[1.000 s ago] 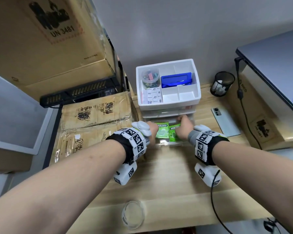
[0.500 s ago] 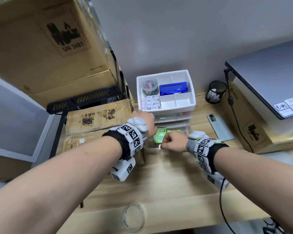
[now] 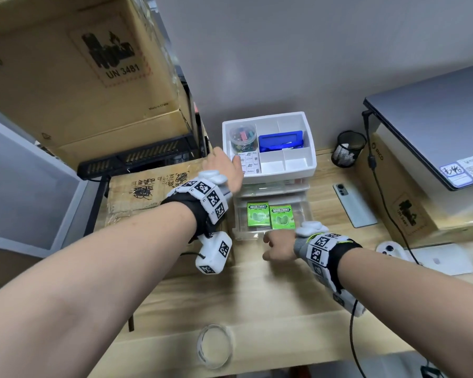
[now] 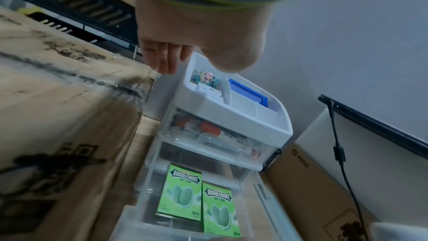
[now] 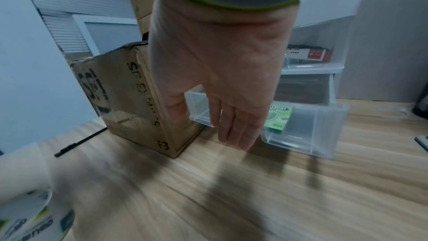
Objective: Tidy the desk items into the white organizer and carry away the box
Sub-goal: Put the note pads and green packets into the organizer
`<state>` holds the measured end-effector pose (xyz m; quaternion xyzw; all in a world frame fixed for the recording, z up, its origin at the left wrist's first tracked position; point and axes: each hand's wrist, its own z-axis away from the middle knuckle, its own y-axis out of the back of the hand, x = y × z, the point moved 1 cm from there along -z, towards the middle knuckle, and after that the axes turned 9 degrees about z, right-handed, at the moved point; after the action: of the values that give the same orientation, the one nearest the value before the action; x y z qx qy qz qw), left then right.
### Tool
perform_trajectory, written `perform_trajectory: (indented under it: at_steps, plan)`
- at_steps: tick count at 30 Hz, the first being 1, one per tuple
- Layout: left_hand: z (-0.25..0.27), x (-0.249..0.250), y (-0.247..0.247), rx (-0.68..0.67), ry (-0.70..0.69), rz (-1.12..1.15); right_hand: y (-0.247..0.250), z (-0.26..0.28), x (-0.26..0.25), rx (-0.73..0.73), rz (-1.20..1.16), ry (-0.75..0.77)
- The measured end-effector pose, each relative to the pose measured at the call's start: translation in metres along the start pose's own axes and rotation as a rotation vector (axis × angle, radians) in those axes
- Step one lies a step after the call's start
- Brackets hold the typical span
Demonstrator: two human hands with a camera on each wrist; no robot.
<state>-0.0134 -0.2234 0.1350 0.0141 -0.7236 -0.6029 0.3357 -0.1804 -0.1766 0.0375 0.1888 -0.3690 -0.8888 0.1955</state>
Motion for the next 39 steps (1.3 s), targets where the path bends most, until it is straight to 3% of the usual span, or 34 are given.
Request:
perform_trajectory:
  at_steps: [3,14,23,26,31,36,39]
  plan:
    - [-0.006,-0.002,-0.007,-0.023,-0.116,0.067,0.005,-0.007,0.003,0.101,0.004,-0.037]
    - [-0.008,-0.016,-0.009,-0.08,-0.259,-0.241,0.036,-0.056,0.009,0.315,-0.065,-0.178]
    - [-0.004,-0.02,-0.006,-0.112,-0.287,-0.305,0.028,-0.058,0.0,0.263,-0.099,-0.171]
    - [0.004,-0.023,-0.006,-0.067,-0.318,-0.303,0.022,-0.053,0.0,0.183,-0.137,-0.127]
    - [0.034,-0.028,0.001,-0.001,-0.468,-0.228,0.004,-0.035,0.004,0.086,-0.067,-0.131]
    - [0.068,-0.036,0.003,-0.147,-0.725,-0.179,-0.024,-0.021,-0.007,-0.019,0.0,-0.054]
    - [0.092,-0.041,0.004,-0.271,-0.79,-0.195,-0.04,-0.011,-0.017,-0.012,0.012,-0.045]
